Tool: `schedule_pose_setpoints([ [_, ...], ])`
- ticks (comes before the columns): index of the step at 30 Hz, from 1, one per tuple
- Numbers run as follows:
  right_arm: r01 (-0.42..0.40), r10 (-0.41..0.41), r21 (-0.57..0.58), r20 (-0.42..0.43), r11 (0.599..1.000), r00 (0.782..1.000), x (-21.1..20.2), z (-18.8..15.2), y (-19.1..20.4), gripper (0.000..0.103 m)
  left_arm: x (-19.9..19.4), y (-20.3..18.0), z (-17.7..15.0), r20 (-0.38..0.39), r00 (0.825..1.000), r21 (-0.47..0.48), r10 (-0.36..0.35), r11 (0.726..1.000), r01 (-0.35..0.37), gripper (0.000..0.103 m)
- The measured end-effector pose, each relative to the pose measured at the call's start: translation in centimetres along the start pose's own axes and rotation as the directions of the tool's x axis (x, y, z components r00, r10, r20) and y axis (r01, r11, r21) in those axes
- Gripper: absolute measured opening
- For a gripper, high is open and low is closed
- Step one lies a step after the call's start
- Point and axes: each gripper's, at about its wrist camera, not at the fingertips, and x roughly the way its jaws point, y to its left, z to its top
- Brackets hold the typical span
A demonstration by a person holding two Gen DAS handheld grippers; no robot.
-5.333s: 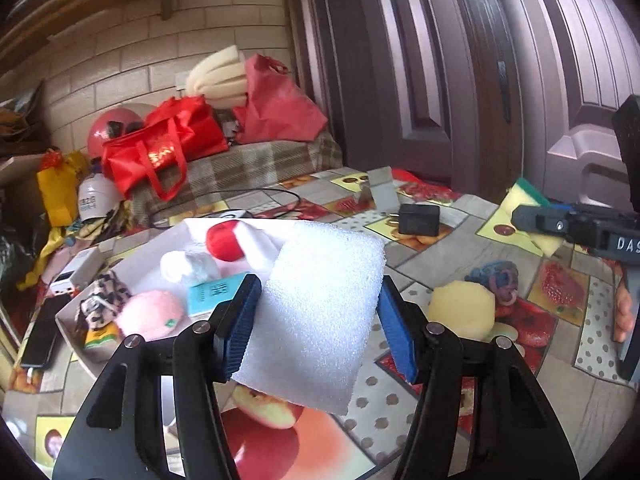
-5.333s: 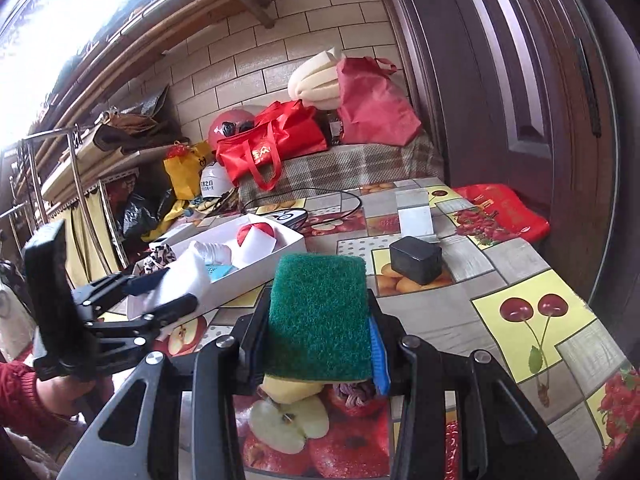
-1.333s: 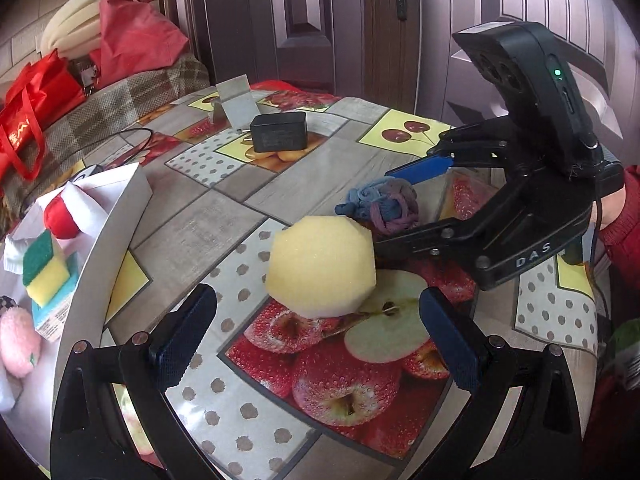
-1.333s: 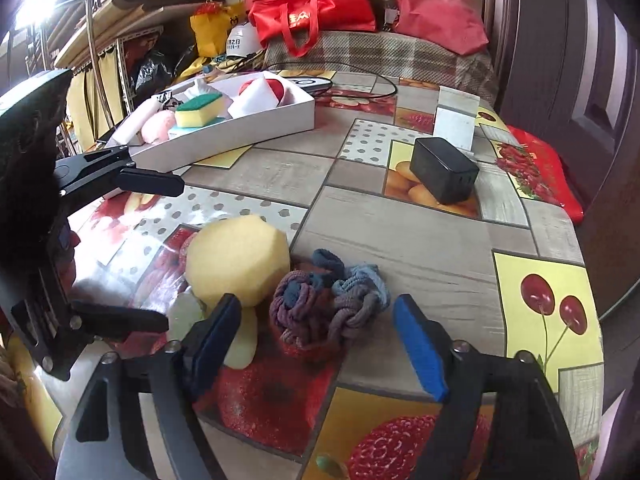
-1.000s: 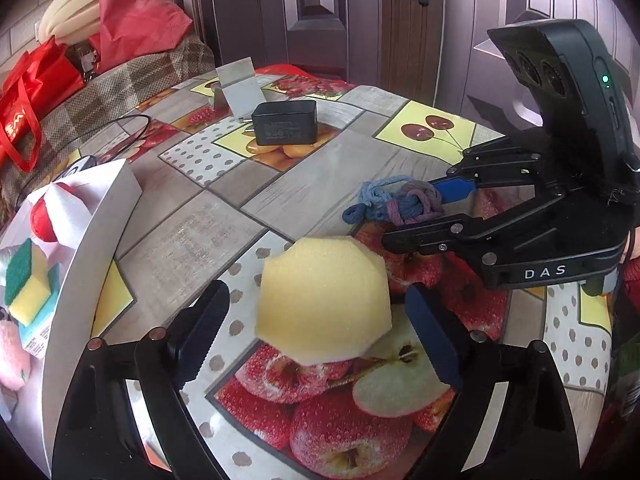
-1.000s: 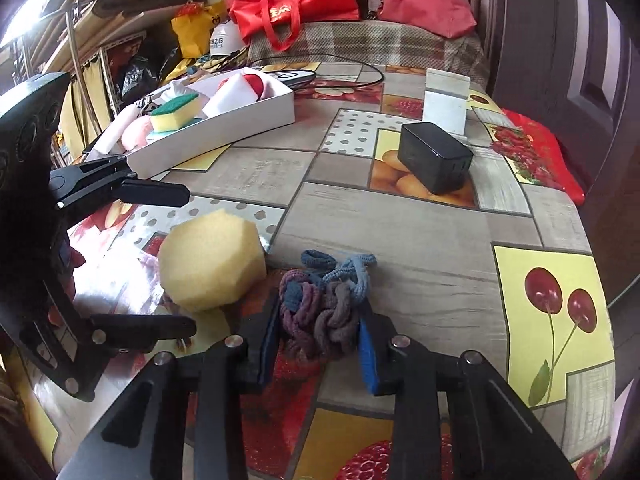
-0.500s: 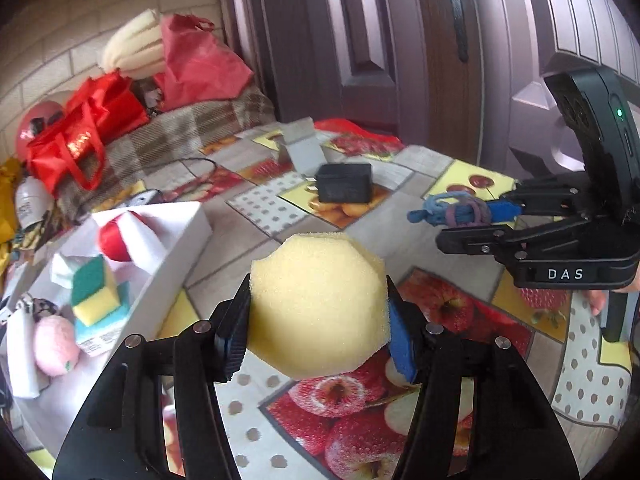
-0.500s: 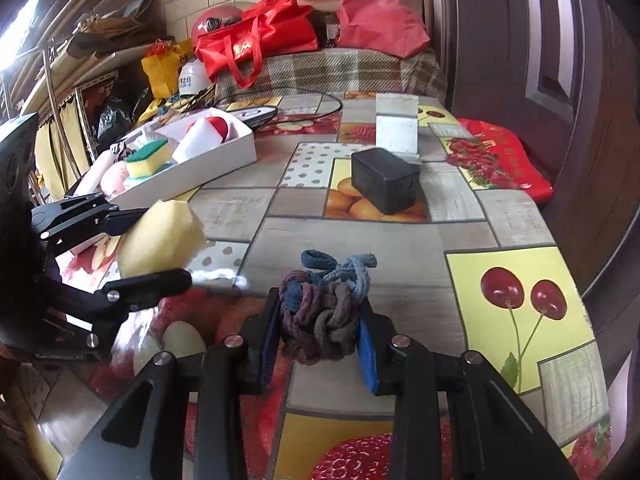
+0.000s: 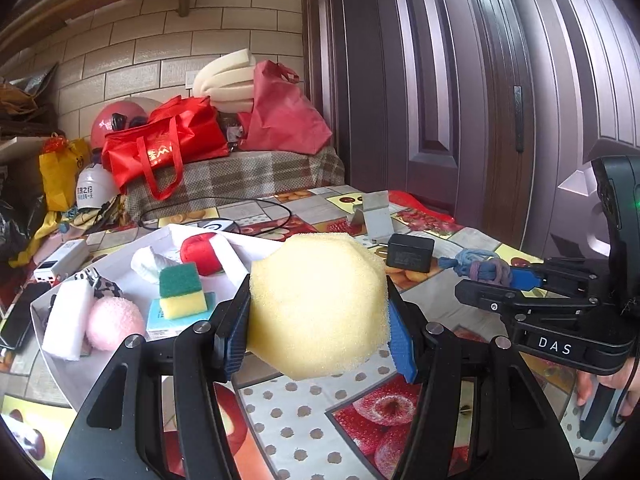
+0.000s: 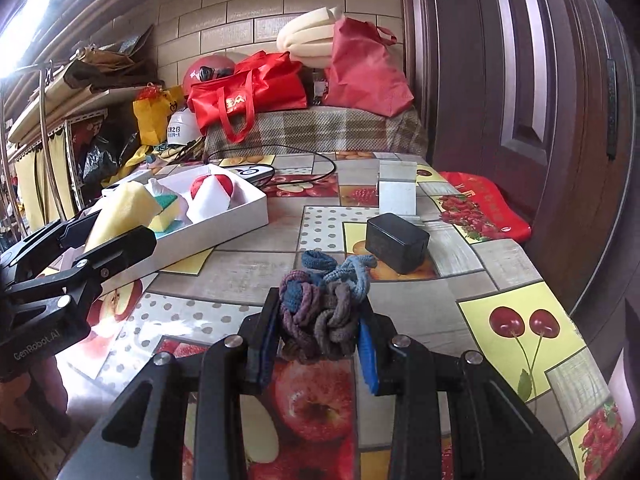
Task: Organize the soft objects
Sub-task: 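Carry yellow sponge with left tool while right tool carries rope bundle into tray, release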
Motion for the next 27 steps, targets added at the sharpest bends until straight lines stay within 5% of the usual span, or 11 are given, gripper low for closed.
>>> schedule_pose_setpoints([
  [8, 0.007, -0.007, 0.000, 0.028, 1.000, 1.000, 0.7, 0.5, 1.4, 0.034, -1.8, 5.0, -0.8, 0.020, 0.993, -0.050, 0.113, 0.992, -0.112, 0.058],
  [18, -0.023, 0.026, -0.073, 0.050, 0.997, 0.998, 2.8, 1.7, 5.8, 0.034, -2.7, 12.4, -1.9, 0.009, 0.957, -0.115, 0.289, 0.951, -0.286, 0.059],
  [27, -0.061, 0.065, -0.055, 0.064, 0.997, 0.996, 5.2, 3.1, 8.8, 0.034, -2.5, 17.1, -2.2, -0.021, 0.935, -0.164, 0.354, 0.921, -0.353, 0.059],
])
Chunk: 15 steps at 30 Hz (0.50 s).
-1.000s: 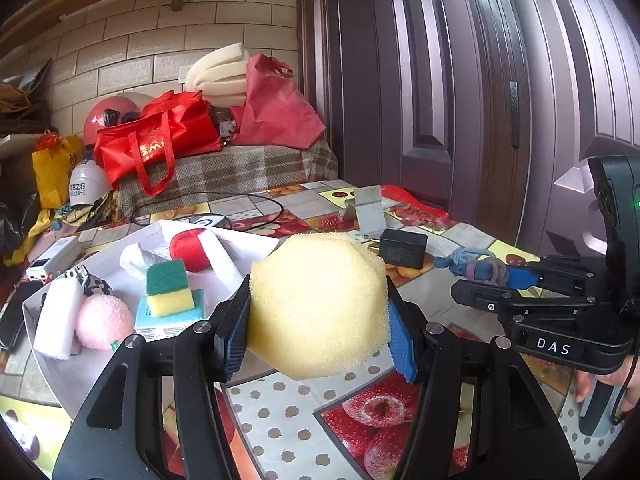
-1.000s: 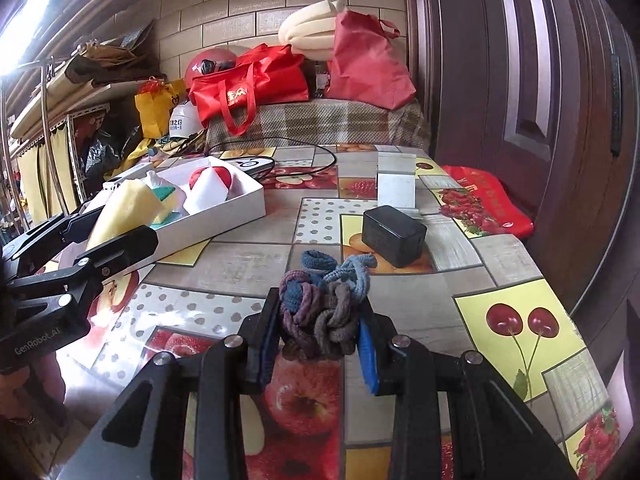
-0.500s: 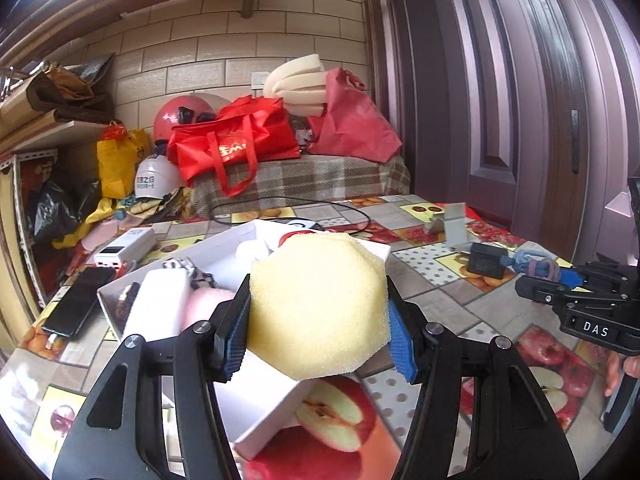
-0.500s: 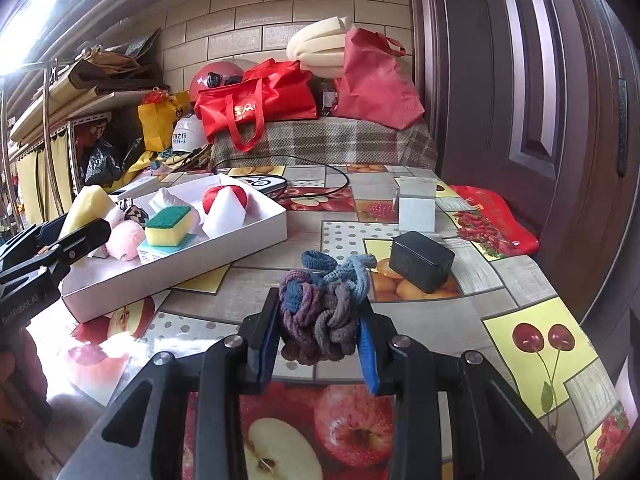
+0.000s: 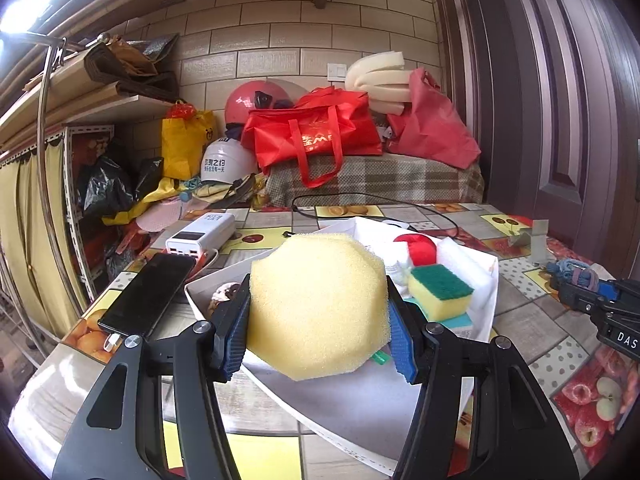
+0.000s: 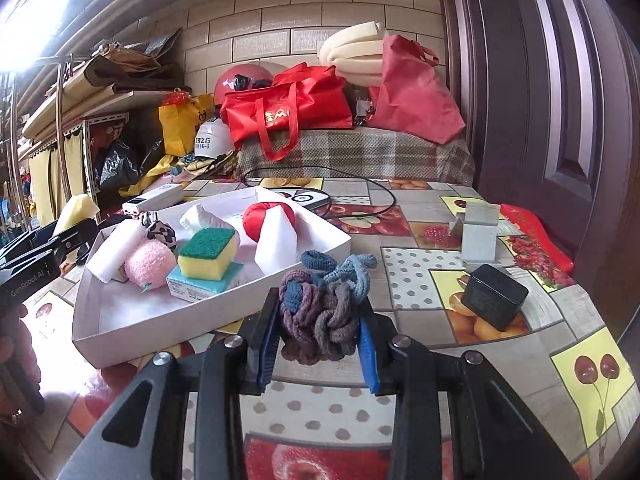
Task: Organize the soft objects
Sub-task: 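Carry yellow sponge with left tool while right tool carries rope bundle into tray, release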
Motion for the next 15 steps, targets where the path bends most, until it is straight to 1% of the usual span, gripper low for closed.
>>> schedule_pose_setpoints([
  [4, -0.007, 0.008, -0.018, 0.005, 1.000, 1.000, 1.4, 0.7, 2.0, 0.034, 0.7, 0.6, 0.2, -0.009, 1.000, -0.014, 0.008, 1.000, -0.009, 0.059],
  [7, -0.018, 0.018, -0.026, 0.021, 1.000, 1.000, 2.4, 1.3, 3.4, 0.035, 1.2, 0.7, 0.4, -0.011, 1.000, -0.008, 0.008, 1.000, -0.008, 0.059],
  [12, -0.072, 0.074, -0.035, 0.043, 0.997, 0.996, 4.0, 2.4, 5.8, 0.036, 2.9, 0.2, 0.8, -0.043, 0.999, 0.027, -0.027, 0.999, 0.028, 0.059],
  [15, -0.097, 0.099, -0.038, 0.046, 0.995, 0.994, 5.1, 2.9, 7.0, 0.036, 3.7, 0.0, 1.0, -0.062, 0.996, 0.033, -0.056, 0.998, 0.058, 0.059],
])
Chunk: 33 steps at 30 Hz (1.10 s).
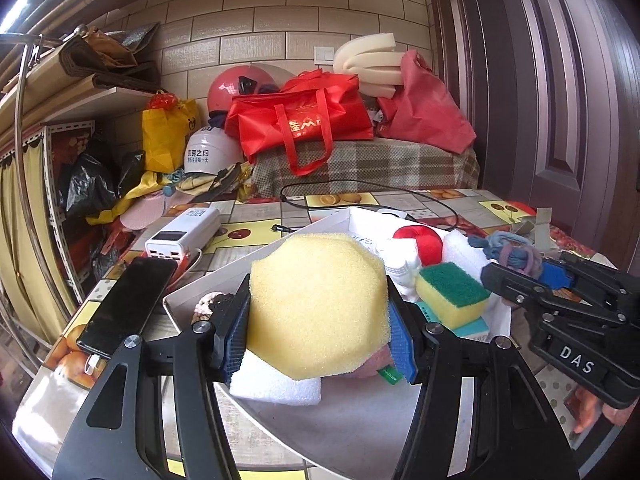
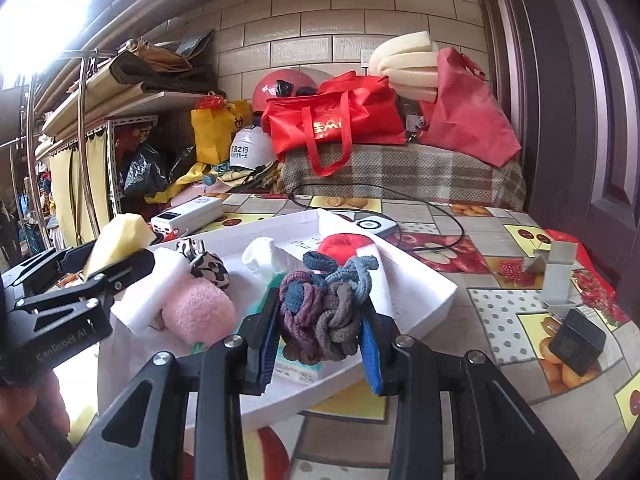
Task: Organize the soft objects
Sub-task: 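Carry yellow sponge with left tool while right tool carries rope bundle into tray, release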
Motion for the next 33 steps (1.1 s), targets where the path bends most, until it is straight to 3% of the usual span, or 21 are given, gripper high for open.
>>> schedule_pose_setpoints([
  [4, -0.032, 0.032, -0.018, -0.009, 0.999, 0.999, 1.9, 0.8, 1.8, 0.036, 0.8, 0.1, 0.2, -0.024, 0.999, -0.009, -0.021, 1.000, 0.021, 0.058],
  [9, -0.093, 0.092, -0.005, -0.044, 0.996, 0.995, 4.7, 1.7, 2.8, 0.036, 2.0, 1.3, 0.4, -0.074, 0.997, -0.076, 0.016, 0.997, -0.021, 0.059],
  [20, -0.079, 0.082, 0.041, -0.075, 0.996, 0.994, 6.9, 2.4, 2.1, 0.037, 2.5, 1.1, 0.6, -0.086, 0.996, -0.053, 0.017, 0.998, -0.022, 0.060],
  [21, -0.081, 0.084, 0.046, -0.077, 0.996, 0.993, 6.9, 2.4, 2.0, 0.040, 2.4, 1.2, 0.6, -0.079, 0.996, -0.060, 0.032, 0.998, -0.037, 0.061],
  [23, -0.065, 0.069, 0.051, -0.068, 0.997, 0.995, 6.7, 2.4, 2.0, 0.064, 1.7, 1.7, 0.6, -0.049, 0.996, -0.089, 0.071, 0.993, -0.075, 0.070],
  [24, -0.040, 0.043, 0.059, -0.059, 0.997, 0.997, 6.6, 2.4, 1.8, 0.081, 1.4, 2.0, 0.6, -0.033, 0.996, -0.106, 0.087, 0.990, -0.090, 0.087],
  [25, -0.022, 0.026, 0.073, -0.049, 0.997, 0.998, 6.4, 2.4, 1.6, 0.088, 1.1, 2.2, 0.5, -0.022, 0.995, -0.119, 0.098, 0.988, -0.100, 0.103],
  [30, -0.006, 0.006, 0.114, -0.004, 0.993, 1.000, 5.5, 2.4, 0.9, 0.102, 0.7, 1.9, 0.5, 0.009, 0.995, -0.113, 0.098, 0.989, -0.097, 0.103],
  [33, 0.006, -0.007, 0.120, 0.008, 0.993, 1.000, 5.2, 2.3, 0.8, 0.103, 0.5, 1.6, 0.5, 0.024, 0.995, -0.096, 0.100, 0.991, -0.097, 0.103],
])
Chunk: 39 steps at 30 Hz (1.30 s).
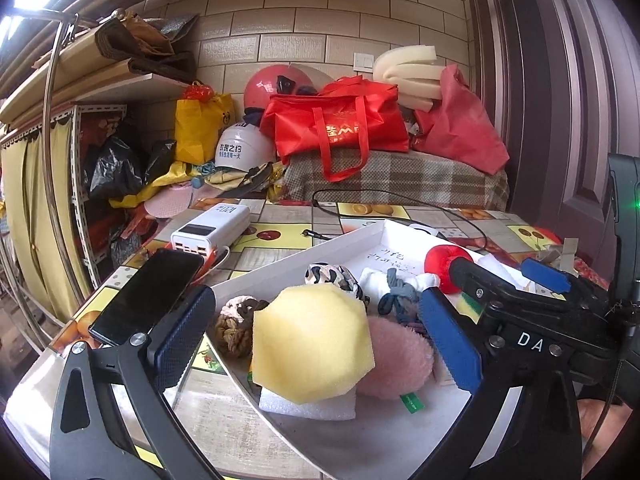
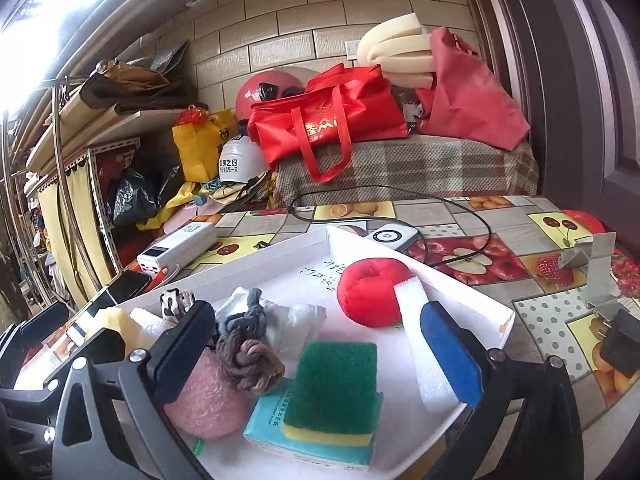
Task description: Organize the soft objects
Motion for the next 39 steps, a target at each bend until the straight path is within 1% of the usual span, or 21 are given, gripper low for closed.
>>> schedule_pose_setpoints([
  [6, 0.024, -0.024, 0.004, 0.003, 1.000, 1.000, -1.0, -0.3, -0.6, 0.103, -0.6, -0.4, -0.1, 0.021, 1.000, 0.021, 0.001, 1.000, -0.002, 0.103],
  [9, 0.069, -0.068, -0.022, 0.030, 0.997, 0.997, -2.2, -0.6, -0.6, 0.103, -1.1, -0.6, -0.2, 0.043, 0.999, 0.030, 0.002, 1.000, -0.004, 0.103],
  [12, 0.106, -0.104, -0.058, 0.042, 0.993, 0.994, -3.2, -1.0, -0.5, 0.103, -1.4, -0.9, -0.4, 0.028, 1.000, 0.034, 0.004, 0.999, -0.005, 0.103],
  [16, 0.158, -0.156, -0.075, 0.032, 0.985, 0.987, -4.6, -1.6, -1.1, 0.103, -2.1, -1.4, -0.7, 0.023, 1.000, 0.042, 0.020, 0.999, -0.021, 0.103],
  [22, 0.177, -0.177, -0.029, -0.023, 0.984, 0.984, -6.5, -2.4, -3.7, 0.103, -3.1, -2.2, -1.3, 0.007, 1.000, 0.054, 0.029, 0.998, -0.029, 0.103],
  [24, 0.177, -0.177, -0.016, -0.037, 0.984, 0.983, -7.4, -2.8, -4.5, 0.103, -3.7, -2.6, -1.5, 0.005, 1.000, 0.059, 0.029, 0.998, -0.029, 0.103],
  [28, 0.141, -0.141, -0.001, -0.081, 0.990, 0.987, -9.4, -3.9, -5.9, 0.103, -5.0, -3.5, -2.2, -0.005, 0.999, 0.065, 0.047, 0.997, -0.047, 0.103],
  [31, 0.113, -0.112, -0.002, -0.121, 0.994, 0.986, -11.0, -4.8, -6.7, 0.103, -6.2, -4.4, -2.9, -0.030, 0.999, 0.070, 0.035, 0.997, -0.032, 0.103],
  [33, 0.109, -0.108, 0.001, -0.125, 0.994, 0.986, -12.2, -5.2, -7.3, 0.103, -7.4, -5.0, -3.3, -0.032, 0.999, 0.073, 0.014, 0.997, -0.011, 0.103],
  [35, 0.112, -0.111, 0.004, -0.116, 0.994, 0.987, -13.7, -5.7, -7.7, 0.103, -8.7, -5.5, -3.8, -0.024, 1.000, 0.062, 0.011, 0.998, -0.010, 0.103],
  [39, 0.105, -0.105, -0.011, -0.099, 0.994, 0.989, -17.2, -6.7, -8.1, 0.103, -10.4, -6.9, -4.4, -0.024, 0.996, 0.075, 0.087, 0.994, -0.085, 0.103],
])
